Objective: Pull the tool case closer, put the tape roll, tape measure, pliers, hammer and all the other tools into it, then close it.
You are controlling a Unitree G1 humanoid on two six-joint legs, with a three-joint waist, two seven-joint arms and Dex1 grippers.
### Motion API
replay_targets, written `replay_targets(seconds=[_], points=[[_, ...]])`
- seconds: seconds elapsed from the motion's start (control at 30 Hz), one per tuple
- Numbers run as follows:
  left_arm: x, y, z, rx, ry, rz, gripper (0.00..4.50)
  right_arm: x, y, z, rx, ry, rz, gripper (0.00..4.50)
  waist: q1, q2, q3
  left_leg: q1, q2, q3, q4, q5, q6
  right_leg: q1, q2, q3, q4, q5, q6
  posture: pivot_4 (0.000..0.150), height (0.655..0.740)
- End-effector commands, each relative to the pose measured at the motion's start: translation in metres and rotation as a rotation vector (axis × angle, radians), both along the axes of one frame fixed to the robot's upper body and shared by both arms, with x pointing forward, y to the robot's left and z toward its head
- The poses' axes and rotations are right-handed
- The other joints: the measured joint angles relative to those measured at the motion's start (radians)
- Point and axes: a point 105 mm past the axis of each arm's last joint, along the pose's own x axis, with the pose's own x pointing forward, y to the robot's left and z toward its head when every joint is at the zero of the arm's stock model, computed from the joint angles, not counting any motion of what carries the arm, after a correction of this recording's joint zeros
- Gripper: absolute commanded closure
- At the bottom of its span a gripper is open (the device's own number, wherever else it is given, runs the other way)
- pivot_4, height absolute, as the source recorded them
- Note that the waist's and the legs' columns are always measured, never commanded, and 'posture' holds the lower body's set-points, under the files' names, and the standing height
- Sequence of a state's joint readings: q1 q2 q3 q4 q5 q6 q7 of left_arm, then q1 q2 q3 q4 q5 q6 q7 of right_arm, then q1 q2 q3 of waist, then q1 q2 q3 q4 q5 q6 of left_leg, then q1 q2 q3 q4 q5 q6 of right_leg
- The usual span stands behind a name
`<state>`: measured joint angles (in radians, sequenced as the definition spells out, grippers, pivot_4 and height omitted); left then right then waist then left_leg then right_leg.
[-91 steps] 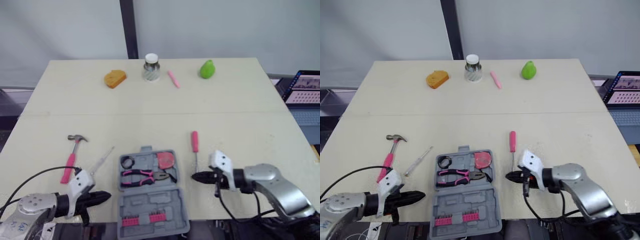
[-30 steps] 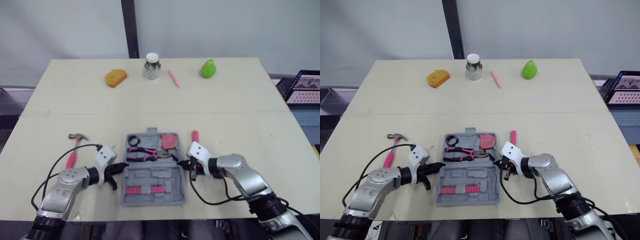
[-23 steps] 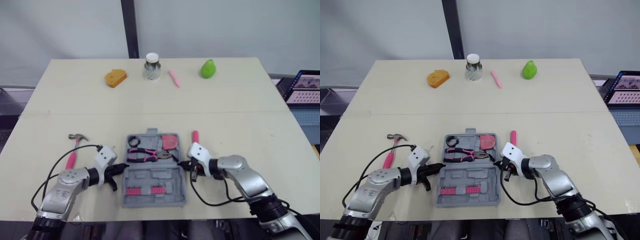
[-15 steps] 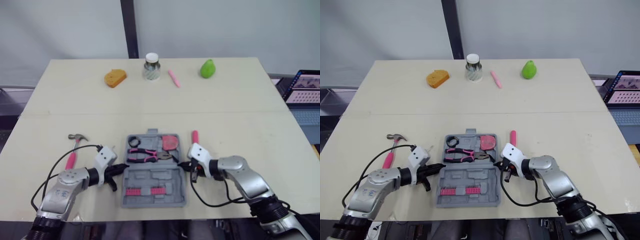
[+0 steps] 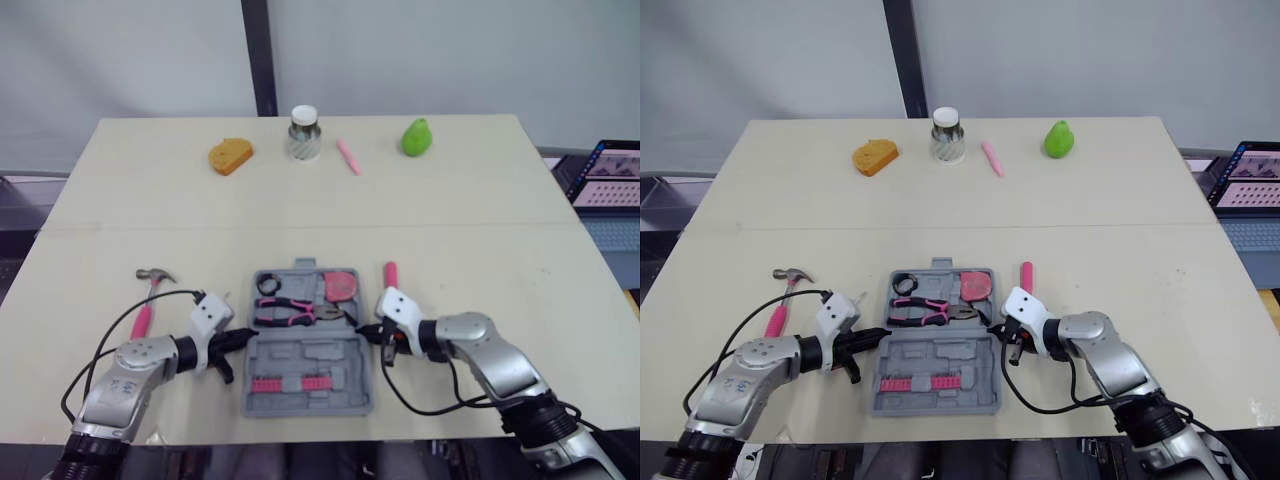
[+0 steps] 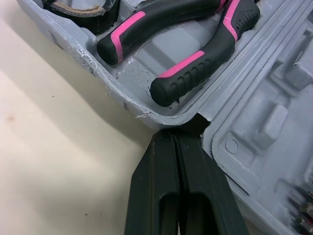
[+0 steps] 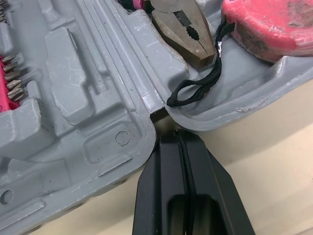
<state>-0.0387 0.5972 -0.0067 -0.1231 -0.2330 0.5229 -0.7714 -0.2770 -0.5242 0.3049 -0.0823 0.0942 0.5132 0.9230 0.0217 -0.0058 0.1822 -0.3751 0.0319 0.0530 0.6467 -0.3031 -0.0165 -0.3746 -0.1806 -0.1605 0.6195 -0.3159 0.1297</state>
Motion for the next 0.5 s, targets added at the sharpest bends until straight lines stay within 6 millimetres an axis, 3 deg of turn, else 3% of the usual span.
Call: replay_targets(seconds=[0.03,0.5], points=[[-0.0027,-0.0078,0.0055,-0.02,-0.018,-0.041,4.44,-0.0114,0.011,0.0018,0.03,0.013,0.06,4.5,0.001,0.0,0.0,0.0,0.0,0.0,0.0,-0.001,0.0,0.0,0.0,0.0,0.0,0.0,0.0,0.15,0.74],[-0.0063,-0.01,0.0036,-0.02,-0.006,-0.051,4.44,-0.0152,0.0171,0.001,0.045,0.027,0.07,4.5,0.001,0.0,0.0,0.0,0.0,0.003,0.0,-0.004,0.002,0.0,0.0,0.0,-0.004,0.0,0.001,0.15,0.74]])
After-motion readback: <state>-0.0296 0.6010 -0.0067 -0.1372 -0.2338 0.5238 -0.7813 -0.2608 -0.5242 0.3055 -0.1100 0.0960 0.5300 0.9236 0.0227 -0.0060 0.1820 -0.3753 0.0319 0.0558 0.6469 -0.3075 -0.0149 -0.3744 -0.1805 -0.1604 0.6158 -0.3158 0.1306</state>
